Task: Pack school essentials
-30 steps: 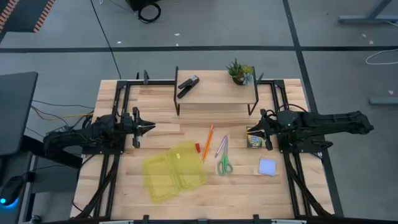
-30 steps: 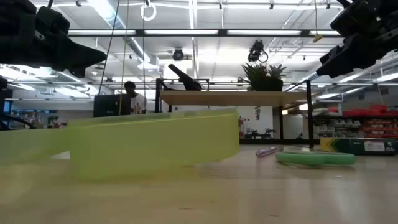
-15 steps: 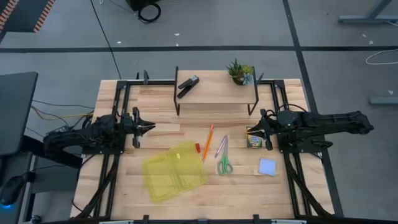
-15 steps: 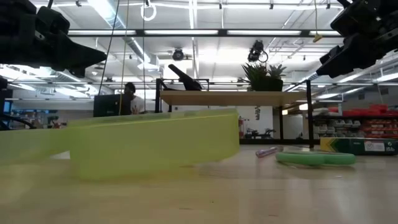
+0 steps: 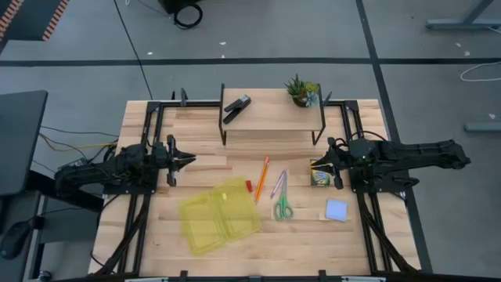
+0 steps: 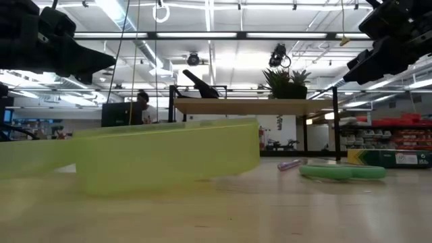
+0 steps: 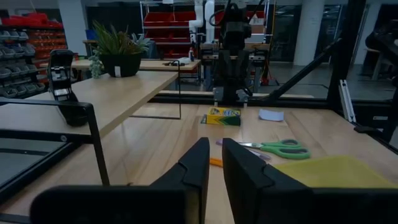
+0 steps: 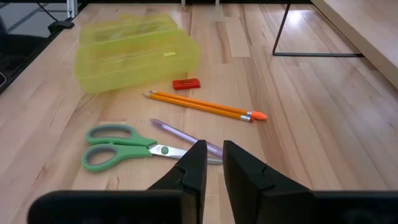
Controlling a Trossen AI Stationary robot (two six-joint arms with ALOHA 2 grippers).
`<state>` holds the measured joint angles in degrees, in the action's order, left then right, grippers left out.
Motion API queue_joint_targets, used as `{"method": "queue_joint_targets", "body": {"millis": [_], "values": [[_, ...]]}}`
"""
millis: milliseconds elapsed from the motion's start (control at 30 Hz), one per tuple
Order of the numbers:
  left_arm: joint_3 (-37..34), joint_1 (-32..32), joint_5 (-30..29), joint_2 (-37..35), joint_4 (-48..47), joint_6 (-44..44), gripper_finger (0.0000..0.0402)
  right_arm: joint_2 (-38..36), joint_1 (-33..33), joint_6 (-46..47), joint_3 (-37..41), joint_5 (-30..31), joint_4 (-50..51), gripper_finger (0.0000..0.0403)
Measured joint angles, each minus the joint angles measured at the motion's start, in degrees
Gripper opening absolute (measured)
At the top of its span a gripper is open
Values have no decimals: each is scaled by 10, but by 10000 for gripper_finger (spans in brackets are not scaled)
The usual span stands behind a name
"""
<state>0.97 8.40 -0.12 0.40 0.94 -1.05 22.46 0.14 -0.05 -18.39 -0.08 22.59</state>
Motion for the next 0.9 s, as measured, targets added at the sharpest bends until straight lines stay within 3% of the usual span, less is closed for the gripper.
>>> {"method": "queue_joint_targets", "body": {"millis": [233, 400, 567, 900], "values": [[0, 0, 0, 0, 103, -152, 57, 0, 0, 0, 0, 0, 0, 60], [0, 0, -4, 0, 171, -161, 49, 0, 0, 0, 0, 0, 0, 60], [0, 0, -47, 8, 184, -163, 48, 0, 0, 0, 0, 0, 0, 60], [0, 0, -42, 114, 204, -158, 48, 0, 0, 0, 0, 0, 0, 60]]}}
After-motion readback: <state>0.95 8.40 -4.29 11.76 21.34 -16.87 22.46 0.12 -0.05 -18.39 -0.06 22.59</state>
